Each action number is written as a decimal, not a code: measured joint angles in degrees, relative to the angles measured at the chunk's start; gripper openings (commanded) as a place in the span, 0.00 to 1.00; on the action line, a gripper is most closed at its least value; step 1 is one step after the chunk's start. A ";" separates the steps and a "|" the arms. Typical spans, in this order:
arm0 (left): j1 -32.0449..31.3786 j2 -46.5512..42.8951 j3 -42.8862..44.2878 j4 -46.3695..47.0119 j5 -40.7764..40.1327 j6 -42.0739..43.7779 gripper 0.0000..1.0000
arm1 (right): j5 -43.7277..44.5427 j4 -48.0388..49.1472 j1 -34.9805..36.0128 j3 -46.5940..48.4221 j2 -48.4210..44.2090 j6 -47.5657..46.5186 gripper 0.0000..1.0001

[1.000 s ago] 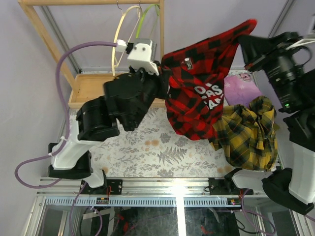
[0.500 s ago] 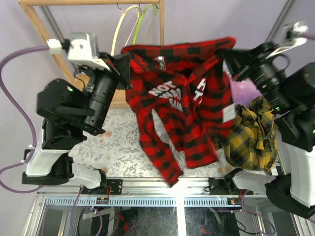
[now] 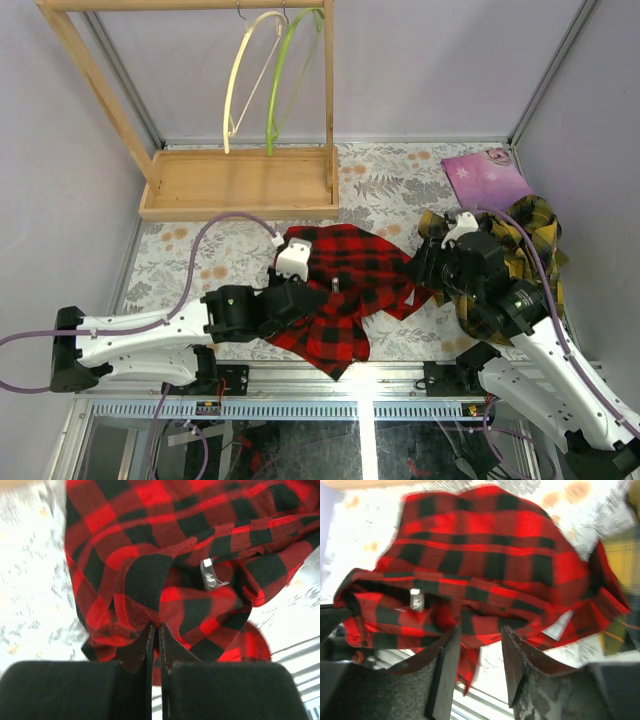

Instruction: Place the shirt on the hanger

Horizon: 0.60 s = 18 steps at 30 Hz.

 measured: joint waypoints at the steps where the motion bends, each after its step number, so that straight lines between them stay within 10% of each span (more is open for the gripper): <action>1: 0.00 -0.44 -3.26 -0.11 1.36 -2.51 0.00 | 0.92 -1.46 0.02 -1.38 -0.39 0.04 0.56; 6: 0.00 -3.48 -10.32 -0.02 5.09 -10.64 0.00 | 6.05 -7.39 0.02 -1.27 -2.93 -1.05 0.72; 18: 0.35 -3.87 -10.49 1.31 5.88 -14.97 0.00 | 1.42 -6.93 5.84 6.97 8.85 -10.40 0.68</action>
